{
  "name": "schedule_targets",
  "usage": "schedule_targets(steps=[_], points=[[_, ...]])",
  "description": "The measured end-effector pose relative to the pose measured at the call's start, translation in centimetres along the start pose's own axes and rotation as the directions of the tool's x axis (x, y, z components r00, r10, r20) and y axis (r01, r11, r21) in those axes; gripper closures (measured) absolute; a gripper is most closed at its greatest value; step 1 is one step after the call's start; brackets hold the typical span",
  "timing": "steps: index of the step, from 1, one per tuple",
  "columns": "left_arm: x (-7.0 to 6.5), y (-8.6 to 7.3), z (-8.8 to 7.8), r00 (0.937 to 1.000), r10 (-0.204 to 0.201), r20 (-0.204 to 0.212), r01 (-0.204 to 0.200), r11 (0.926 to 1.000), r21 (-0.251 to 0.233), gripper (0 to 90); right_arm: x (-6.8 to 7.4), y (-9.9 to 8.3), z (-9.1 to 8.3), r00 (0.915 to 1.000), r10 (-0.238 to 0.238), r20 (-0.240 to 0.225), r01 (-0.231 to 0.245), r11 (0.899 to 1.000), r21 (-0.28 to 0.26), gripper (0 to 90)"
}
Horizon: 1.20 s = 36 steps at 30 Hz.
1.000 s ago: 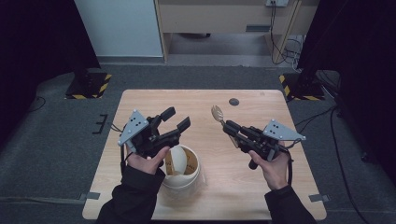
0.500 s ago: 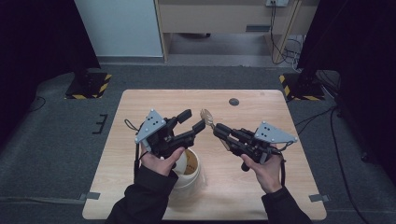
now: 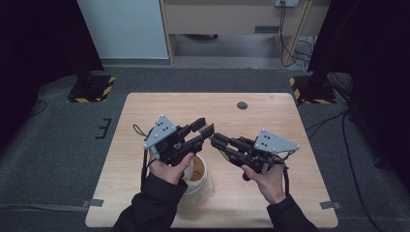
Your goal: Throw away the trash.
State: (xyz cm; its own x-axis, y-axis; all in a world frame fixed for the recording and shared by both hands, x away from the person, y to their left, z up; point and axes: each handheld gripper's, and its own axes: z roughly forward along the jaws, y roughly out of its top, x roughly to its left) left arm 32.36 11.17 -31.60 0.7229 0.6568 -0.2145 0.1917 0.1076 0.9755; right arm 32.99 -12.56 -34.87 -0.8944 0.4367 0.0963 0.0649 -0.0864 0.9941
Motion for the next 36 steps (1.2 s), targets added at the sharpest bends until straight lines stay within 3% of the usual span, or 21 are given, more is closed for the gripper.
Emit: schedule_targets(steps=[8,14,20,23,29,36], points=[[-0.3,0.2,-0.2,0.9984,-0.029,0.048,0.029,0.9996,0.000,79.7,0.1,-0.2,0.2,1.0000,0.000,-0.002,0.000,1.000,0.010,80.0],[-0.6,0.4,-0.6,0.9979,-0.004,0.064,0.004,1.0000,-0.009,81.9,0.1,-0.3,0.1,0.9998,0.017,-0.006,-0.017,1.000,0.004,75.4],[-0.1,0.8,-1.2,0.9985,-0.001,0.054,0.002,0.9998,-0.018,82.0,-1.0,-0.1,-0.8,0.9981,0.056,0.027,-0.055,0.998,-0.014,67.5],[0.0,0.8,-1.4,0.9987,0.011,0.050,-0.011,0.9999,-0.008,82.0,-1.9,-0.3,-1.4,0.9947,0.075,0.070,-0.075,0.997,-0.004,63.0],[-0.4,0.6,-2.0,0.9975,0.055,0.044,-0.056,0.9981,0.023,82.0,-4.2,-1.7,-2.8,0.9801,0.088,0.178,-0.098,0.994,0.047,57.0],[-0.4,-0.1,-2.8,0.9955,0.090,0.029,-0.091,0.9941,0.059,81.9,-7.1,-3.9,-4.3,0.9478,0.086,0.307,-0.131,0.983,0.130,49.3]])
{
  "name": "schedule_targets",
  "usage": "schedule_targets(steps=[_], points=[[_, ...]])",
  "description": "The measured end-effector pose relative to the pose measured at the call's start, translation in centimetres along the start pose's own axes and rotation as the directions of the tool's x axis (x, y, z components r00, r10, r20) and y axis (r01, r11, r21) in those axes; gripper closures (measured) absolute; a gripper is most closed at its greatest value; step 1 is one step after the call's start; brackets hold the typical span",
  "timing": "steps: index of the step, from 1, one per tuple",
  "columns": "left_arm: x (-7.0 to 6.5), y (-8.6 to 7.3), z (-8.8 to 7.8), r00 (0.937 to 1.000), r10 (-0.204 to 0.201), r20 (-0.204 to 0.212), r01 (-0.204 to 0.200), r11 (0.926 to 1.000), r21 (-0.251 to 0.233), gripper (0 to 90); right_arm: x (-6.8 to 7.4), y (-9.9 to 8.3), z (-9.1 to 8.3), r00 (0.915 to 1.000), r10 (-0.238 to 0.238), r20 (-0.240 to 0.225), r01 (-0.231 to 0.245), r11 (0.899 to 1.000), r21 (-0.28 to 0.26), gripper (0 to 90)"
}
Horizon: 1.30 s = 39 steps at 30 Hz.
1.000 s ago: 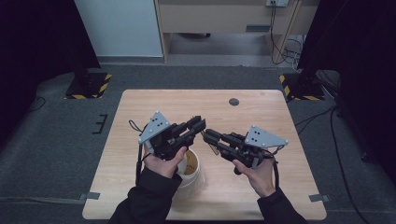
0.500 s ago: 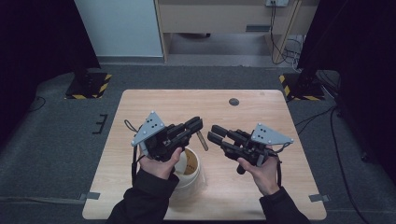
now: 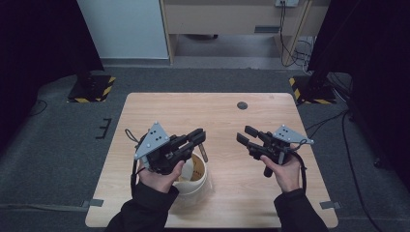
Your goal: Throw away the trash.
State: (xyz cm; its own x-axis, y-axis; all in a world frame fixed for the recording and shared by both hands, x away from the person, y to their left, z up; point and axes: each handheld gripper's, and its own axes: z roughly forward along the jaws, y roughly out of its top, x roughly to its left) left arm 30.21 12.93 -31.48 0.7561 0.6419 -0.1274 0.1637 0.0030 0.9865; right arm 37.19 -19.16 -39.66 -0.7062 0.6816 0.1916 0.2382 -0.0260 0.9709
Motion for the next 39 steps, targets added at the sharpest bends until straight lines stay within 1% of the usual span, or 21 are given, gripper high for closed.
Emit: schedule_targets(steps=[1,3,7,9,11,15,18,20,22,24,26,28,32,34,36,39], points=[[0.1,-0.1,-0.1,1.0000,0.004,-0.005,-0.004,1.0000,0.006,81.9,-0.4,-0.3,0.0,0.9998,-0.001,0.019,0.001,1.000,0.013,47.6],[0.2,-0.5,-0.1,1.0000,0.000,-0.009,0.000,0.9999,0.014,81.9,-1.1,-0.8,-0.1,0.9986,-0.004,0.052,0.002,0.999,0.039,45.9],[0.4,-1.4,-0.2,0.9998,0.003,-0.017,-0.003,0.9993,0.038,81.8,-2.3,-1.6,-0.2,0.9957,-0.001,0.093,-0.005,0.998,0.064,44.7],[0.4,-2.0,-0.1,0.9998,0.009,-0.020,-0.008,0.9984,0.055,81.8,-2.6,-1.9,-0.3,0.9944,0.006,0.106,-0.014,0.997,0.074,43.9],[0.5,-2.6,0.0,0.9994,0.024,-0.023,-0.022,0.9968,0.076,81.8,-2.8,-2.0,-0.3,0.9933,-0.002,0.116,-0.008,0.996,0.084,43.6],[0.7,-3.7,0.3,0.9992,0.031,-0.024,-0.028,0.9939,0.107,81.8,-3.0,-2.3,-0.2,0.9925,-0.011,0.121,-0.001,0.995,0.096,43.3],[0.7,-4.3,0.4,0.9987,0.043,-0.026,-0.039,0.9922,0.118,81.7,-2.9,-2.5,-0.1,0.9922,-0.016,0.124,0.003,0.994,0.105,42.9],[0.7,-4.4,0.2,0.9985,0.047,-0.030,-0.044,0.9934,0.106,81.0,-3.0,-2.5,-0.1,0.9921,-0.019,0.124,0.006,0.994,0.110,42.8],[0.8,-4.4,0.1,0.9980,0.050,-0.039,-0.046,0.9946,0.093,72.8,-3.0,-2.5,-0.1,0.9918,-0.021,0.126,0.007,0.994,0.112,42.5],[1.1,-4.5,0.0,0.9987,0.036,-0.035,-0.033,0.9955,0.089,70.3,-3.1,-2.6,-0.1,0.9916,-0.021,0.127,0.007,0.994,0.112,42.5],[1.3,-4.5,-0.3,0.9994,0.018,-0.031,-0.016,0.9971,0.074,67.5,-3.1,-2.6,-0.1,0.9916,-0.021,0.128,0.006,0.994,0.114,42.5],[1.7,-4.5,-0.7,0.9993,0.004,-0.036,-0.002,0.9984,0.057,64.7,-3.1,-2.6,-0.1,0.9913,-0.021,0.130,0.006,0.993,0.115,42.4],[2.6,-4.2,-2.2,0.9978,0.000,-0.067,0.001,0.9999,0.014,57.3,-3.5,-2.8,-0.3,0.9879,-0.024,0.153,0.004,0.992,0.130,40.7],[3.3,-4.2,-3.2,0.9967,-0.016,-0.080,0.016,0.9999,-0.004,56.1,-3.8,-3.0,-0.5,0.9832,-0.029,0.180,0.003,0.990,0.142,38.9],[4.1,-4.3,-4.3,0.9944,-0.026,-0.103,0.025,0.9996,-0.014,55.4,-4.3,-3.3,-0.8,0.9750,-0.029,0.220,-0.006,0.988,0.155,36.6],[5.5,-4.8,-5.9,0.9874,-0.036,-0.154,0.034,0.9993,-0.019,52.8,-5.2,-3.8,-1.2,0.9610,-0.015,0.276,-0.034,0.985,0.169,32.9]])
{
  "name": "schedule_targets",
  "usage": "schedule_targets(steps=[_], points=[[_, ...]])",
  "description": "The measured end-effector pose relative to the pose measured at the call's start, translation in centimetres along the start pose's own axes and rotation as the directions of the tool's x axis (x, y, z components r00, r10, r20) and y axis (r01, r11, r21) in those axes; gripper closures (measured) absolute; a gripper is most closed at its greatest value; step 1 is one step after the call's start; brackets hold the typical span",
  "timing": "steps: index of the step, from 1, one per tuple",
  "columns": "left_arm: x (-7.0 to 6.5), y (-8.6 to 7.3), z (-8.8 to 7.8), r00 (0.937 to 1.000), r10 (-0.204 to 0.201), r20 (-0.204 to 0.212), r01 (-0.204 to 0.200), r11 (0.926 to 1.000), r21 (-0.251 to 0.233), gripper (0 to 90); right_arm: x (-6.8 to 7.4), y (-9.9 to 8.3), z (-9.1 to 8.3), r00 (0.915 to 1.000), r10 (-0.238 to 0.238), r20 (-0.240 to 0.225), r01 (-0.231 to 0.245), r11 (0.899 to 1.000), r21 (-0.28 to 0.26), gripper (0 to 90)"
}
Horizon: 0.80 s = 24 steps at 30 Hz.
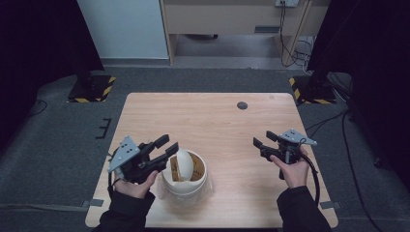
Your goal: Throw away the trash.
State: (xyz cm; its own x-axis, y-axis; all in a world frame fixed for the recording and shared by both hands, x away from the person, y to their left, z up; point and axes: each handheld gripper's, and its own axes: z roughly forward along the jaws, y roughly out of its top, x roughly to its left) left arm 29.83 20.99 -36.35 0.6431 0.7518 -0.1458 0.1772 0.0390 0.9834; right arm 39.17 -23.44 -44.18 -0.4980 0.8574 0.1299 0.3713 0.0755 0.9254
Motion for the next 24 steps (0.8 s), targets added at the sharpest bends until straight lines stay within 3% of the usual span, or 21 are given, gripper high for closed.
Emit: schedule_targets(steps=[4,7,9,12,16,18,21,24], points=[[2.6,-1.7,-1.5,0.9970,-0.019,-0.074,0.022,0.9992,0.033,51.1,-1.3,-0.9,0.0,0.9973,0.015,0.072,-0.018,0.999,0.044,30.2],[4.6,-3.6,-2.1,0.9904,-0.003,-0.138,0.017,0.9954,0.094,49.9,-2.2,-1.7,0.0,0.9909,0.034,0.130,-0.046,0.995,0.093,30.1],[6.0,-5.0,-2.3,0.9852,-0.010,-0.171,0.034,0.9898,0.138,48.5,-2.8,-2.2,0.1,0.9878,0.043,0.150,-0.061,0.991,0.122,29.9],[7.6,-6.6,-2.3,0.9766,-0.043,-0.211,0.085,0.9777,0.192,46.6,-3.3,-2.7,0.1,0.9843,0.051,0.169,-0.075,0.987,0.143,29.2],[8.9,-8.2,-1.9,0.9706,-0.025,-0.240,0.089,0.9611,0.261,41.5,-3.8,-3.3,0.3,0.9819,0.046,0.183,-0.079,0.982,0.173,27.6],[9.3,-8.8,-1.6,0.9694,0.008,-0.245,0.070,0.9489,0.308,39.5,-4.2,-3.8,0.4,0.9805,0.037,0.193,-0.076,0.977,0.198,27.4],[10.2,-9.9,-1.3,0.9658,0.008,-0.259,0.087,0.9318,0.352,35.8,-4.9,-4.5,0.5,0.9774,0.025,0.210,-0.076,0.969,0.237,27.2],[11.3,-11.0,-1.1,0.9589,0.030,-0.282,0.093,0.9054,0.414,30.5,-5.8,-5.1,0.6,0.9725,0.024,0.232,-0.087,0.959,0.268,26.6]])
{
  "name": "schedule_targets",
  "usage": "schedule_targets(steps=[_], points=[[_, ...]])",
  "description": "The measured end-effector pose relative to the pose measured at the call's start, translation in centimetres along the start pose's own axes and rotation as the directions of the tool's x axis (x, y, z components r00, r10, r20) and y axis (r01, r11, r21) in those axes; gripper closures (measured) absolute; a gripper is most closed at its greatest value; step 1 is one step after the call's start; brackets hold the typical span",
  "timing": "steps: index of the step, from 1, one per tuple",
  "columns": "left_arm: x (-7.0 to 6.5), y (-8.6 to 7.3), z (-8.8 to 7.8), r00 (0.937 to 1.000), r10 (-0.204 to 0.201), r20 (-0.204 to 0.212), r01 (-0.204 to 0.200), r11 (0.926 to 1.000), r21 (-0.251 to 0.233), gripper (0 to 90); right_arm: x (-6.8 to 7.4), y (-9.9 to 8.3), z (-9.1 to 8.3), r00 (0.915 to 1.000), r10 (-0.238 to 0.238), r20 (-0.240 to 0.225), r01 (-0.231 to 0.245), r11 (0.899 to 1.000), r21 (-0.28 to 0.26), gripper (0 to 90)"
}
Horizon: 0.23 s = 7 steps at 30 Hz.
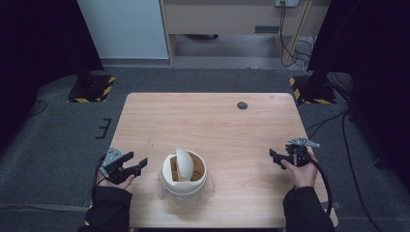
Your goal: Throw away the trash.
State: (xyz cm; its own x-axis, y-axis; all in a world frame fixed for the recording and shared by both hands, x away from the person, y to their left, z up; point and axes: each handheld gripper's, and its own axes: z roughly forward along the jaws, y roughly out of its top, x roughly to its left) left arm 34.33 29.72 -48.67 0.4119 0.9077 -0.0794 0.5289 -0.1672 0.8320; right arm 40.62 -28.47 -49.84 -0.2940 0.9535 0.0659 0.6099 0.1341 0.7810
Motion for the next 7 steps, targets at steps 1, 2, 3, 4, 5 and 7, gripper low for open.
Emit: schedule_targets(steps=[1,2,3,4,5,7], points=[[0.3,-0.2,0.3,1.0000,0.003,-0.009,-0.003,0.9997,0.025,28.3,-0.2,-0.2,0.1,1.0000,0.002,0.007,-0.002,1.000,0.009,26.3],[0.6,-0.5,0.5,0.9998,0.009,-0.019,-0.008,0.9989,0.047,26.7,-0.4,-0.3,0.2,0.9999,0.001,0.011,-0.001,1.000,0.015,26.1],[0.8,-0.6,0.8,0.9995,0.015,-0.026,-0.014,0.9977,0.066,25.5,-0.6,-0.4,0.2,0.9999,0.002,0.014,-0.002,1.000,0.027,25.6],[1.0,-0.8,0.9,0.9993,0.023,-0.029,-0.020,0.9964,0.082,24.0,-0.7,-0.5,0.3,0.9999,-0.006,0.016,0.005,0.999,0.038,25.2],[1.2,-0.9,1.1,0.9991,0.030,-0.030,-0.027,0.9951,0.095,23.1,-0.8,-0.5,0.3,0.9998,-0.010,0.015,0.009,0.999,0.045,24.9],[1.3,-1.1,1.3,0.9986,0.035,-0.039,-0.031,0.9938,0.107,21.6,-0.8,-0.6,0.5,0.9999,-0.011,0.011,0.011,0.998,0.055,24.0]])
